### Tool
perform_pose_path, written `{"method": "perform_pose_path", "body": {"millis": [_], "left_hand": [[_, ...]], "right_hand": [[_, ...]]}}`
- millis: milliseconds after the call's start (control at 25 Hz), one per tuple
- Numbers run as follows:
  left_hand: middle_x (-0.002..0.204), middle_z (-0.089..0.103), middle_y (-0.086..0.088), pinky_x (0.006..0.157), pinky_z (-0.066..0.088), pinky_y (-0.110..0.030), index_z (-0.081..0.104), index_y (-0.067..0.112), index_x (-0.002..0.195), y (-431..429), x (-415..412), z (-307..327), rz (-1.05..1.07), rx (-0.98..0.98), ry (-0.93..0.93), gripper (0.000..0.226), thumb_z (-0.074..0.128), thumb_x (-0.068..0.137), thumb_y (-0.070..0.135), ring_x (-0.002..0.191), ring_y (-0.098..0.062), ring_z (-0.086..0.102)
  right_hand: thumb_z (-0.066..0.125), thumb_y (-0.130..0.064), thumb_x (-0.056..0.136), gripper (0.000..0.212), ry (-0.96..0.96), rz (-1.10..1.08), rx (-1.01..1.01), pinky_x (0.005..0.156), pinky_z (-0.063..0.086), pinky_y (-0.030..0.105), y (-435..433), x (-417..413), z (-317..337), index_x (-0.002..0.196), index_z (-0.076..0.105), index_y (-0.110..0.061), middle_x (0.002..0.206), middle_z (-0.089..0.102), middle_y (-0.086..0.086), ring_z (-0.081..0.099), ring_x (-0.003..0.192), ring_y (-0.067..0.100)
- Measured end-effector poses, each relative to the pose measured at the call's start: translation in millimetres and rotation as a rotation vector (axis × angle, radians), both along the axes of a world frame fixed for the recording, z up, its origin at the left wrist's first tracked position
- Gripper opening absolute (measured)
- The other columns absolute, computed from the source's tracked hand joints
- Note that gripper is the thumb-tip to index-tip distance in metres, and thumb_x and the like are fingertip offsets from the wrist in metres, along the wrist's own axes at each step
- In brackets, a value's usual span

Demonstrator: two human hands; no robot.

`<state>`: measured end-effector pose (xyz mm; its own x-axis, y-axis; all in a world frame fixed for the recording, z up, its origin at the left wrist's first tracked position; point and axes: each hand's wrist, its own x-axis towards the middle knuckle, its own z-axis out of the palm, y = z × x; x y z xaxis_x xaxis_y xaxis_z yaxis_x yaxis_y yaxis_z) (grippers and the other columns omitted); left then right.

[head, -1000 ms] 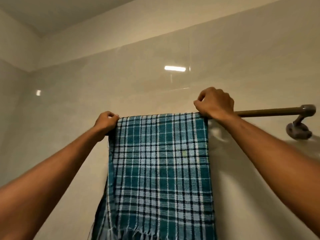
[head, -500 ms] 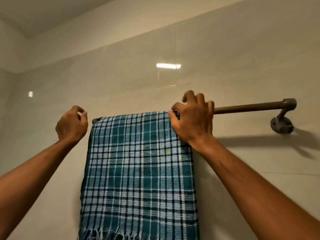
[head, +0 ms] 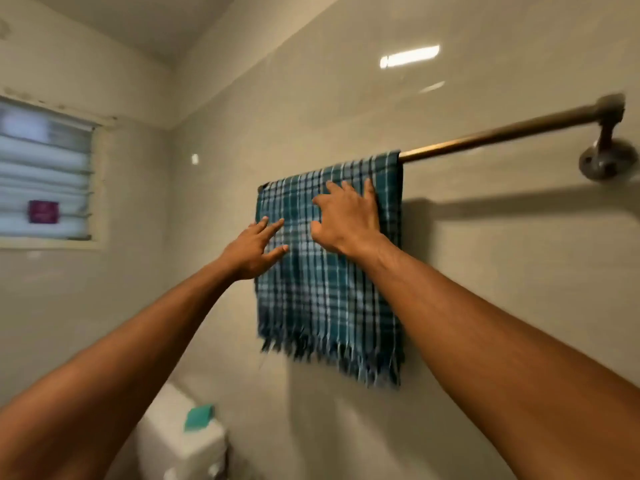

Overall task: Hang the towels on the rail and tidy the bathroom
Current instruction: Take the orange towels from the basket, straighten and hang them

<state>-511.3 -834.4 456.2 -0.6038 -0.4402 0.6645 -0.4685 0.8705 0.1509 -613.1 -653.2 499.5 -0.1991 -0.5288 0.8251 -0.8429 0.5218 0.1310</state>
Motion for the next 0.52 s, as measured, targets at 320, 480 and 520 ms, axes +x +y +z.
{"method": "perform_pose_path", "body": {"millis": [320,480,520], "left_hand": [[0.111,0.073,-0.003,0.087,0.052,-0.035,0.071,0.02,0.112,208,244,-361,0.417,0.546,-0.145,0.028,0.062,0.086,0.027,0.102,-0.022,0.067],[0.108,0.074,-0.002,0.088,0.052,-0.03,0.073,0.018,0.107,399,372,-497,0.748,0.961,-0.101,0.024,0.062,0.086,0.021,0.1,-0.018,0.068],[0.106,0.074,-0.004,0.086,0.051,-0.026,0.073,0.017,0.107,451,398,-521,0.805,1.028,-0.06,0.023,0.063,0.086,0.018,0.098,-0.018,0.069]], "right_hand": [[0.065,-0.041,0.077,0.044,-0.873,0.482,0.847,0.083,0.05,0.03,47,204,-342,0.109,0.068,-0.012,0.11,0.071,0.008,0.068,0.105,0.028],[0.064,-0.034,0.083,0.028,-1.118,0.593,1.41,0.058,0.05,0.024,168,312,-511,0.083,0.064,-0.006,0.081,0.07,0.01,0.066,0.062,0.023],[0.064,-0.034,0.085,0.028,-1.124,0.599,1.514,0.054,0.045,0.021,203,330,-546,0.087,0.064,-0.007,0.083,0.069,0.011,0.06,0.057,0.021]]}}
